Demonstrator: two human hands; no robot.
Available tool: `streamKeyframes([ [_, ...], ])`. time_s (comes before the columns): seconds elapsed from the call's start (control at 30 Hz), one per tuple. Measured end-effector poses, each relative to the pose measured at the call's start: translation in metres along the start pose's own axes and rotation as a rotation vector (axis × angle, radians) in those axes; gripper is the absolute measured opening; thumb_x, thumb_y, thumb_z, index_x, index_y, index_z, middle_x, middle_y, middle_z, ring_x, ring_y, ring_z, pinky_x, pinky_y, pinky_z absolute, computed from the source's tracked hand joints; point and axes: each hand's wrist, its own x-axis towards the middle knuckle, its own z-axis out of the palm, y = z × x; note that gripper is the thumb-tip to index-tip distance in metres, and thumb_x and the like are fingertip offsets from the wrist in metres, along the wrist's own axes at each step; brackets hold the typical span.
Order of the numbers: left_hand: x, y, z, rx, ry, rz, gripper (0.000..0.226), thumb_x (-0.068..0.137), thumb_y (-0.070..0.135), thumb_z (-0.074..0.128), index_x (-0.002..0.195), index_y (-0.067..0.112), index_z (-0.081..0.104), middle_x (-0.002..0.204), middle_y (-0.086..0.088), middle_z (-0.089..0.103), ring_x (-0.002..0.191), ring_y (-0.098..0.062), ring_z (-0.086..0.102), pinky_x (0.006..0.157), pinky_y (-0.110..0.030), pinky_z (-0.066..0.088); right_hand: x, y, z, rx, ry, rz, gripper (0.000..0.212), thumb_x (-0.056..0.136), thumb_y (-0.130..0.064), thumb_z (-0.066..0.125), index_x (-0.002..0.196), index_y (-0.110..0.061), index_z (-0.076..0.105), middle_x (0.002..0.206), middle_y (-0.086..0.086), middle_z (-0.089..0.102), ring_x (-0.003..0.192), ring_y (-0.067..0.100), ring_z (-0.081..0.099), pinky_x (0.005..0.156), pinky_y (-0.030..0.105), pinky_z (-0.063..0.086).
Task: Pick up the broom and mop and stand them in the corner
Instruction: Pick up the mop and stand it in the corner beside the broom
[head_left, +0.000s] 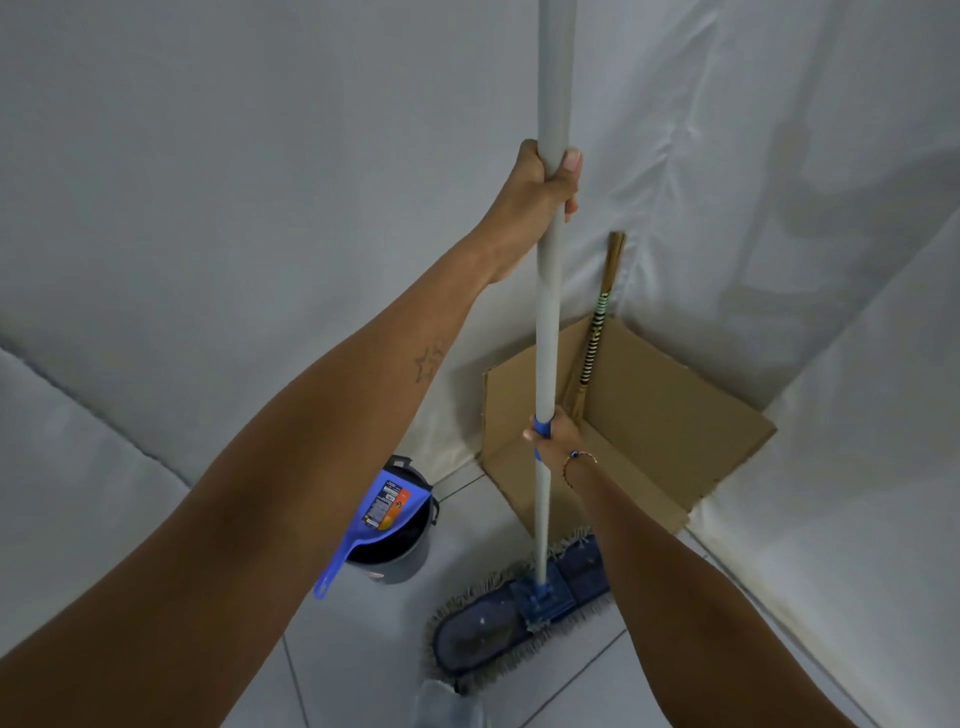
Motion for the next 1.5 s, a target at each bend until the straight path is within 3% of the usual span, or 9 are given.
streamKeyframes([
  [0.13, 0.053, -0.023, -0.008, -0.019, 0.017, 0.022, 0.013, 0.1, 0.023, 0.04, 0.097, 0.011, 0.036, 0.08, -0.001, 0.044, 0.066, -0.013, 0.046, 0.075, -0.029, 0.045, 0.057, -0.01, -0.008, -0.036, 0.008, -0.019, 0.033, 0.09, -0.013, 0.059, 0.121, -0.004, 0.052, 0.104, 0.01, 0.056, 0.113, 0.033, 0.055, 0.103, 0.048, 0.045],
  [0.27, 0.109, -0.04, -0.011, -0.045, 0.028, 0.014, 0.011, 0.1, 0.021, 0.043, 0.094, 0.013, 0.038, 0.08, -0.002, 0.044, 0.065, -0.013, 0.046, 0.071, -0.029, 0.045, 0.111, -0.024, -0.024, -0.029, 0.0, -0.009, 0.035, 0.091, -0.012, 0.058, 0.123, -0.002, 0.049, 0.117, 0.018, 0.058, 0.115, 0.032, 0.054, 0.098, 0.041, 0.045],
  [0.5, 0.196, -0.067, -0.011, -0.052, 0.091, -0.009, 0.01, 0.098, 0.015, 0.046, 0.09, 0.014, 0.04, 0.078, -0.002, 0.045, 0.063, -0.014, 0.046, 0.069, -0.03, 0.045, 0.196, -0.037, -0.054, -0.038, -0.008, 0.008, 0.034, 0.091, -0.011, 0.058, 0.122, -0.001, 0.049, 0.119, 0.022, 0.057, 0.113, 0.033, 0.054, 0.093, 0.038, 0.045],
  [0.7, 0.257, -0.104, -0.008, -0.081, 0.151, -0.025, 0.013, 0.097, 0.009, 0.046, 0.085, 0.015, 0.041, 0.077, -0.003, 0.045, 0.063, -0.016, 0.046, 0.067, -0.031, 0.044, 0.263, -0.032, -0.077, -0.07, -0.102, -0.007, 0.033, 0.09, -0.012, 0.06, 0.12, -0.002, 0.049, 0.102, 0.01, 0.054, 0.095, 0.022, 0.052, 0.084, 0.031, 0.043],
  [0.93, 0.324, -0.136, 0.016, -0.03, 0.21, -0.093, 0.008, 0.097, 0.01, 0.047, 0.092, 0.01, 0.041, 0.077, -0.003, 0.045, 0.065, -0.016, 0.048, 0.074, -0.033, 0.045, 0.339, -0.022, -0.117, -0.066, -0.166, -0.007, 0.022, 0.089, -0.009, 0.06, 0.108, -0.004, 0.05, 0.093, 0.008, 0.053, 0.089, 0.023, 0.052, 0.08, 0.03, 0.041],
  [1.03, 0.352, -0.153, 0.026, -0.001, 0.25, -0.116, 0.009, 0.098, 0.012, 0.046, 0.092, 0.009, 0.04, 0.076, -0.002, 0.046, 0.065, -0.017, 0.048, 0.074, -0.033, 0.045, 0.374, -0.017, -0.132, -0.064, -0.212, -0.009, 0.016, 0.089, -0.008, 0.06, 0.098, -0.012, 0.048, 0.09, 0.006, 0.053, 0.088, 0.023, 0.052, 0.08, 0.031, 0.042],
  [1.2, 0.384, -0.182, 0.035, 0.031, 0.258, -0.141, 0.006, 0.097, 0.006, 0.045, 0.096, 0.006, 0.039, 0.077, -0.001, 0.045, 0.065, -0.015, 0.047, 0.066, -0.022, 0.046, 0.406, -0.004, -0.13, -0.075, -0.238, -0.013, 0.017, 0.089, -0.007, 0.06, 0.099, -0.008, 0.046, 0.094, 0.011, 0.052, 0.091, 0.025, 0.052, 0.092, 0.042, 0.048],
  [1.3, 0.404, -0.2, 0.039, 0.049, 0.242, -0.153, 0.006, 0.097, 0.004, 0.045, 0.097, 0.004, 0.039, 0.078, -0.002, 0.045, 0.066, -0.016, 0.048, 0.067, -0.02, 0.046, 0.431, 0.001, -0.13, -0.091, -0.273, -0.014, 0.017, 0.089, -0.008, 0.06, 0.097, -0.007, 0.046, 0.094, 0.013, 0.053, 0.091, 0.027, 0.054, 0.091, 0.042, 0.048],
  [1.5, 0.42, -0.227, 0.028, 0.101, 0.323, -0.16, 0.006, 0.098, 0.009, 0.044, 0.097, 0.004, 0.04, 0.076, -0.002, 0.046, 0.065, -0.015, 0.048, 0.067, -0.018, 0.048, 0.465, 0.009, -0.119, -0.109, -0.307, 0.021, 0.032, 0.09, -0.014, 0.06, 0.116, 0.002, 0.052, 0.112, 0.024, 0.061, 0.104, 0.036, 0.059, 0.083, 0.035, 0.047],
])
